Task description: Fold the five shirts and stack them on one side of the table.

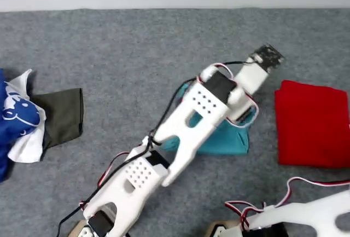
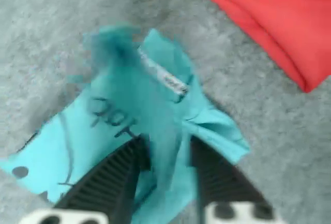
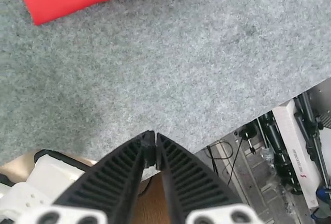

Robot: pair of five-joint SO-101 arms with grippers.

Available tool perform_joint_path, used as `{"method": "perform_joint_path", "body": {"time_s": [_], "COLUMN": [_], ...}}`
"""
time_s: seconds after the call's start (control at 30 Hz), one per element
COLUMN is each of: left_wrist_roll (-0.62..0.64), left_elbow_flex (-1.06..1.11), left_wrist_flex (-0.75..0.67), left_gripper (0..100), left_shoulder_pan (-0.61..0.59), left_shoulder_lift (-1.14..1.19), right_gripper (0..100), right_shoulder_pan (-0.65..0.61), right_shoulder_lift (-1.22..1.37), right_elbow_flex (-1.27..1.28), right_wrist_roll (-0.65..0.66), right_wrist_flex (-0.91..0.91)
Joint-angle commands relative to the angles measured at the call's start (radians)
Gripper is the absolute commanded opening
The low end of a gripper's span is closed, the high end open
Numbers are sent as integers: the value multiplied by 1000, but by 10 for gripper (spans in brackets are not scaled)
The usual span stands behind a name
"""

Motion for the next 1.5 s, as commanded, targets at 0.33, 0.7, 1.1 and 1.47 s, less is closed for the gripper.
{"method": "perform_joint_path", "body": {"time_s": [0.33, 0.7, 1.1, 1.47], "left_wrist_roll": [-32, -95, -158, -244], "left_elbow_flex": [-31, 424, 935, 1279], "left_wrist_flex": [28, 28, 28, 26], "left_gripper": [82, 5, 5, 5], "left_shoulder_pan": [-126, -276, -608, -887], "left_shoulder_lift": [-160, -370, -954, -1392], "right_gripper": [10, 11, 11, 21], "right_shoulder_pan": [-7, -122, -662, -1285], "right_shoulder_lift": [-33, -31, -19, 214], "right_elbow_flex": [-11, -11, 12, 147], "right_wrist_roll": [5, -35, -379, -545], "right_wrist_flex": [38, 44, 42, -145]}}
